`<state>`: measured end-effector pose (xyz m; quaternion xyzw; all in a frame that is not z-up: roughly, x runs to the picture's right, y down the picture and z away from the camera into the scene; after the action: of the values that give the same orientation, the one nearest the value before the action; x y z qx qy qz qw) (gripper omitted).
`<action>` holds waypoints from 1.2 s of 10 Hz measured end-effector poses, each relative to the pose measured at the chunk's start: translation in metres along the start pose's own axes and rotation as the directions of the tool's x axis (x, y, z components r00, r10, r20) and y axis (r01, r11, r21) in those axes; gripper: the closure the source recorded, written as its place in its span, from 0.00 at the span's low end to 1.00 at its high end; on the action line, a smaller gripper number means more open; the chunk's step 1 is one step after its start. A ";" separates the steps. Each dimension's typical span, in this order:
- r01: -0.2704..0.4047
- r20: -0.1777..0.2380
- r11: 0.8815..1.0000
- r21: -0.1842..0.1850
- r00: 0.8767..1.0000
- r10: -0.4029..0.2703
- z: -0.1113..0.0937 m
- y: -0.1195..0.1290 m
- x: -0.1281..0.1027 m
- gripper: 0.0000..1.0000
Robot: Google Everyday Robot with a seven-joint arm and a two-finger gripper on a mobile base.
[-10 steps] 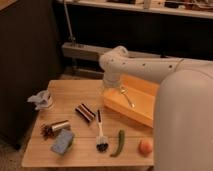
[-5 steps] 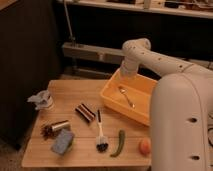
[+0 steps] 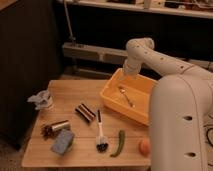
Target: Place fork in table surface
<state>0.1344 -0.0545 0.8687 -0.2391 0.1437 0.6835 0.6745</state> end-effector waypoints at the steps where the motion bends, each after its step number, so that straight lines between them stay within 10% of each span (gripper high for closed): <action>1: -0.001 -0.007 1.000 -0.004 1.000 0.001 0.006 -0.003 0.008 0.35; 6: 0.058 -0.036 0.998 0.034 0.998 -0.057 0.069 -0.015 0.050 0.35; 12: 0.173 -0.010 0.978 0.118 0.985 -0.173 0.096 -0.032 0.056 0.35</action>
<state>0.1547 0.0445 0.9250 -0.2102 0.1624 0.6125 0.7445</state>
